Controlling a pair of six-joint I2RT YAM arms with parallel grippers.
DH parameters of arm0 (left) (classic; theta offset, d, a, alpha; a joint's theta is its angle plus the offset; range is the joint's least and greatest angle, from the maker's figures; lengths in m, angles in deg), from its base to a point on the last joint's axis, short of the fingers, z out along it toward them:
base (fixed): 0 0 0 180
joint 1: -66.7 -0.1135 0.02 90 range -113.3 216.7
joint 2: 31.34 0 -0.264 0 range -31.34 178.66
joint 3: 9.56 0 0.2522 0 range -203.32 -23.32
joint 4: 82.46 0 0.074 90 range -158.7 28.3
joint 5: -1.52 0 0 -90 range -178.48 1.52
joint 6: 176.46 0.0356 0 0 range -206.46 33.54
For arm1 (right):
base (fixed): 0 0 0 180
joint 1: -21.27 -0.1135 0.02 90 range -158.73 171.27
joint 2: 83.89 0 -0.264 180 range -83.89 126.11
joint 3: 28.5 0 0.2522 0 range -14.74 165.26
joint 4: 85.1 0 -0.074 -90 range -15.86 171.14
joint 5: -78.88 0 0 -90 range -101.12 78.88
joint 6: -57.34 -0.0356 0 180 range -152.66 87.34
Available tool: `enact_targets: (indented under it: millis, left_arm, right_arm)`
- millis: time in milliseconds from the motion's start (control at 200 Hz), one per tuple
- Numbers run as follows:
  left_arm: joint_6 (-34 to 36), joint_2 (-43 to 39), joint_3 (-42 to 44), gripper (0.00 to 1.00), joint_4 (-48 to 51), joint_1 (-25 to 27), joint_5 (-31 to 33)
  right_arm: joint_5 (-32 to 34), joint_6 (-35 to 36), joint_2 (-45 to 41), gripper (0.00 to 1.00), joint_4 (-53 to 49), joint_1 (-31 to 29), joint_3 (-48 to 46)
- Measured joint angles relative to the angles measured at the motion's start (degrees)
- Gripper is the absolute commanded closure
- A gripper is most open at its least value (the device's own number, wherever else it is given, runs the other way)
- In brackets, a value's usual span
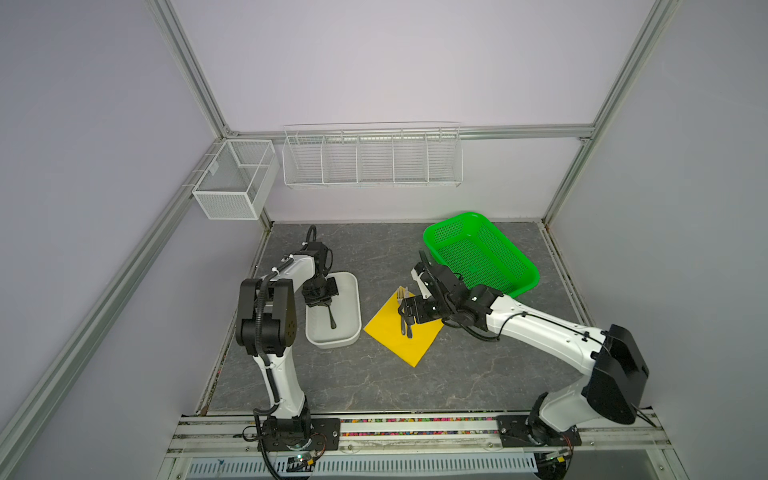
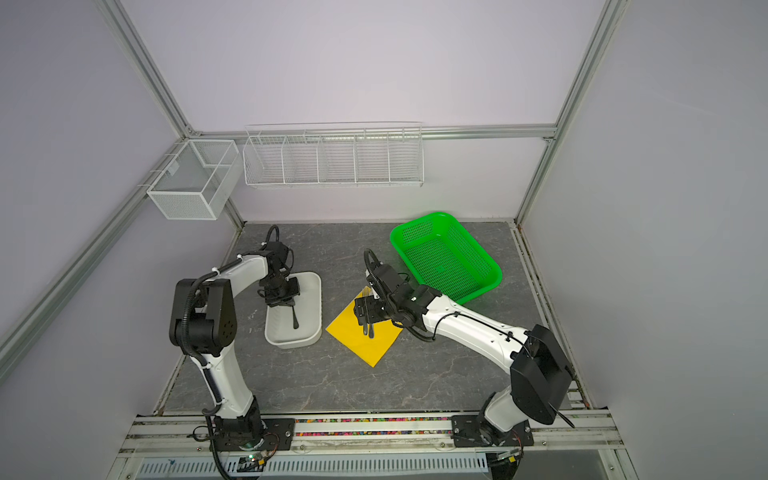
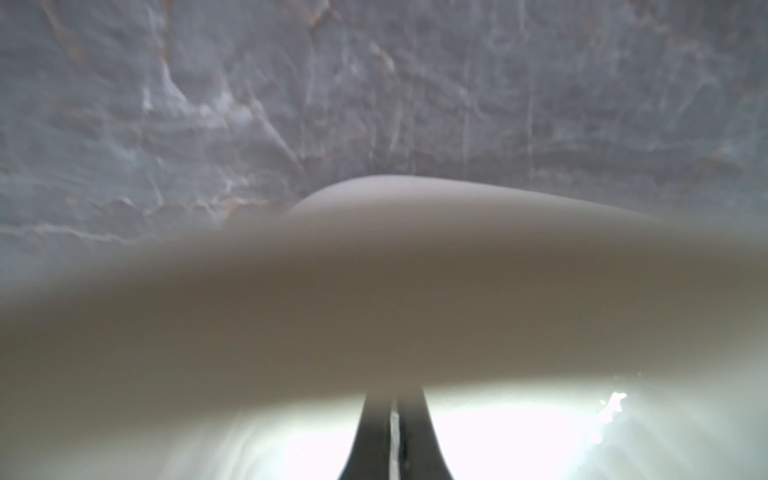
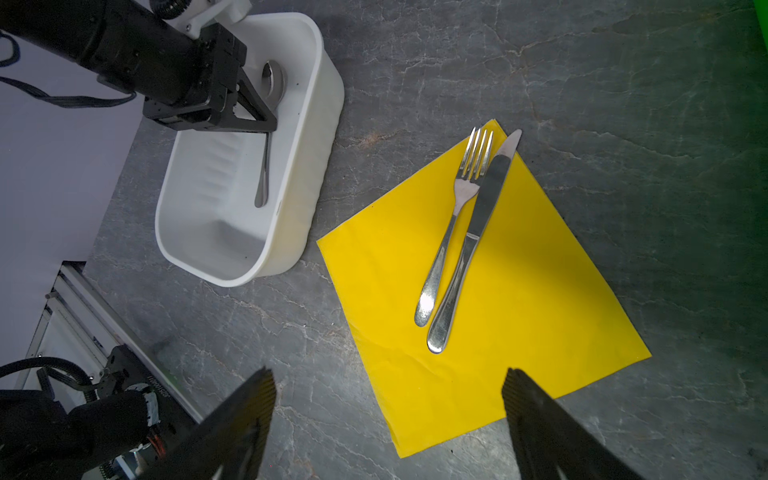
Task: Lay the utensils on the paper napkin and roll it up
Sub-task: 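Grasp the silver spoon in the tray and lift it with the left gripper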
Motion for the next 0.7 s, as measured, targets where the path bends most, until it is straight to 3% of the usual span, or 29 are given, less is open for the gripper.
enact_targets:
  millis: [350,700]
  left_arm:
    - [-2.2,-6.9,4.2,0.99,0.2,1.8,-0.8]
    - [-3.7,-8.8,1.3,0.99,2.8,5.4,0.1]
  right_arm:
    - [0.3,0.0,0.0,0.11,-0.1,0.0,0.0]
    - [0.7,0.0,0.0,0.11,-0.1,0.0,0.0]
